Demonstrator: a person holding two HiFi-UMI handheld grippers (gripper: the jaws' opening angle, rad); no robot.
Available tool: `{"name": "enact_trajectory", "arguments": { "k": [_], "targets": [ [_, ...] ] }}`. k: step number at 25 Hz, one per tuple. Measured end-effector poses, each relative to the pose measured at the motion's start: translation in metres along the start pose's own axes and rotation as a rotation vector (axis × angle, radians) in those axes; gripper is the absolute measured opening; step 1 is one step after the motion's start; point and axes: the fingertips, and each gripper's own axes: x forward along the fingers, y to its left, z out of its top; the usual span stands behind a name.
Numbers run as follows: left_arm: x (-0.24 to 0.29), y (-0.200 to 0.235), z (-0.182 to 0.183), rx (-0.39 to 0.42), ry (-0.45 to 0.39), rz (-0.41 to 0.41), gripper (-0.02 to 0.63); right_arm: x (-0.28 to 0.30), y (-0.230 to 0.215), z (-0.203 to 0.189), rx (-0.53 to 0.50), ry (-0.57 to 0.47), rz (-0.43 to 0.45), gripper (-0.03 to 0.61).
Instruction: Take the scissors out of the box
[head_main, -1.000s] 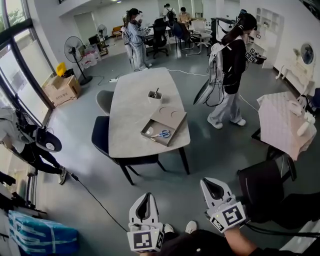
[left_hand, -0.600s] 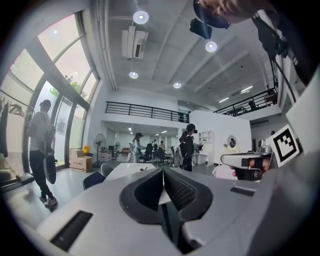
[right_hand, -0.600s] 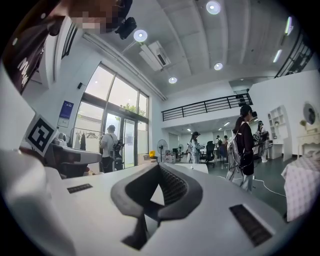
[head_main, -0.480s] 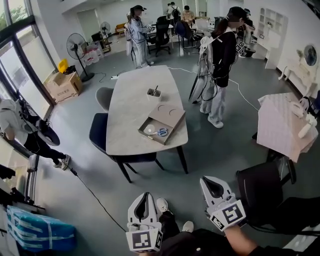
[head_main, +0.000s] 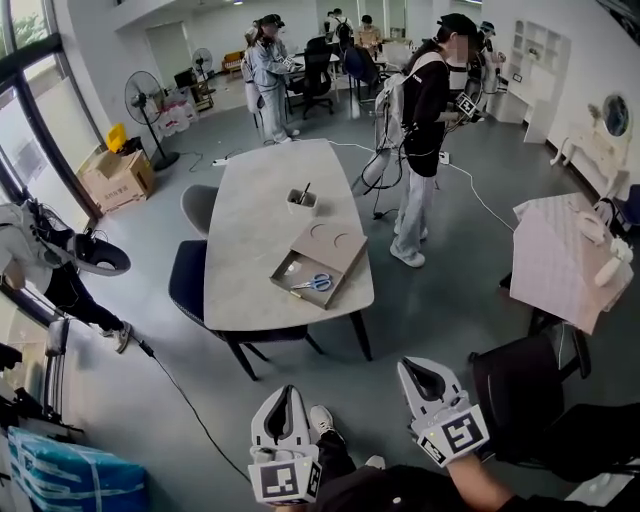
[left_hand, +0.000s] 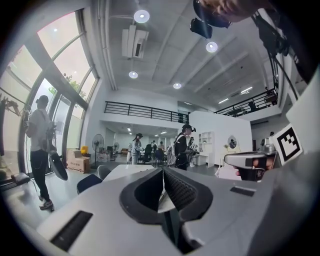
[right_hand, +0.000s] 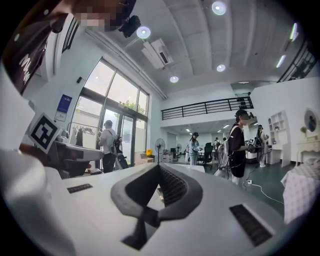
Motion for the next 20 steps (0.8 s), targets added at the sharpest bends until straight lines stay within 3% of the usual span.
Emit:
{"name": "enact_trajectory", "arguments": {
  "k": [20],
  "targets": [
    [0.149,0.094,0.026,-0.012,0.012,-0.038,0.017,0.168,-0.041,0.009,0.005,0.021,-0.033,-0.004]
  ]
}}
